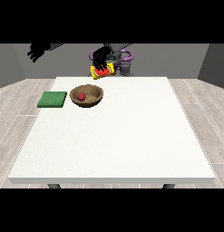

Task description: Pick the cup and pour the ball into the bowl, then pick the bowl and place it on the pad

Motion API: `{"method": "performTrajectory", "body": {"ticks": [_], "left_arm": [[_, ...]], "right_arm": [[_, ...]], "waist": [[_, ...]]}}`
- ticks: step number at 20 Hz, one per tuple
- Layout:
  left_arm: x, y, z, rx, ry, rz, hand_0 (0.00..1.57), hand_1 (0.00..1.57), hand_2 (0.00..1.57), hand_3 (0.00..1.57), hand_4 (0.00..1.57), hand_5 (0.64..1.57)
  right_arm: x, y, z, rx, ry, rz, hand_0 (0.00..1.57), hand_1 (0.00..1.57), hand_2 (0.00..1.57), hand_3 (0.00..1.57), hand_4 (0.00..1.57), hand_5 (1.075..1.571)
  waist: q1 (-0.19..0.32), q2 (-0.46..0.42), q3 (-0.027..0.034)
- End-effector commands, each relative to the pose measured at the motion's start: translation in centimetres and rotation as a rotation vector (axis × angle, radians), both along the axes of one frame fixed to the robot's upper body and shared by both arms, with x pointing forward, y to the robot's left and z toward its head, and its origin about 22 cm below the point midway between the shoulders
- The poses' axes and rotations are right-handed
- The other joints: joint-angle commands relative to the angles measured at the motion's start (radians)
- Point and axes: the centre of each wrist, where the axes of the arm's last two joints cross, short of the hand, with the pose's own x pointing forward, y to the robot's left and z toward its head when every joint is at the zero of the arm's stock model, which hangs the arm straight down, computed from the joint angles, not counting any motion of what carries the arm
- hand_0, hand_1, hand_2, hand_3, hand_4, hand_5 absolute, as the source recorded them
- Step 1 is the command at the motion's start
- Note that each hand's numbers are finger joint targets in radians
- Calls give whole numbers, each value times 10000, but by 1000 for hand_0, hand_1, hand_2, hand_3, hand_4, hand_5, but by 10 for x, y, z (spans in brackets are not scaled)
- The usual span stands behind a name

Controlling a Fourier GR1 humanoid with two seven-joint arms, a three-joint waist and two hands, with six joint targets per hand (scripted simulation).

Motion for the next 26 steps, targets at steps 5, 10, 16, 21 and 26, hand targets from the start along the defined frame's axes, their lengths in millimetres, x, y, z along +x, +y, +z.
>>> {"method": "performTrajectory", "body": {"ticks": [5,10,16,21,26], "left_arm": [[23,61,47,-6195,-351,65,1040,1040,1508,1149,1316,1562],[34,89,104,-12066,-205,44,0,0,0,0,1180,1551],[40,160,142,-16803,855,-1095,0,0,0,0,1058,1570],[42,227,163,-18154,2264,-2403,0,0,0,0,1053,1563],[36,279,207,-18149,2145,-2934,0,0,0,0,1046,1555]], "right_arm": [[-13,-19,-5,-39,228,-1391,0,0,0,178,737,1553],[-14,-20,-9,2,443,-1807,0,0,0,0,784,1557],[-28,-9,-36,287,598,-2210,0,0,0,0,778,1558],[-20,-1,-40,594,458,-2940,0,0,0,0,728,1566],[-20,29,-73,1056,56,-2721,0,0,0,0,741,1567]], "waist": [[1632,-167,-55],[2371,-27,-146],[2910,541,-79],[3708,1185,-19],[3566,1934,7]]}}
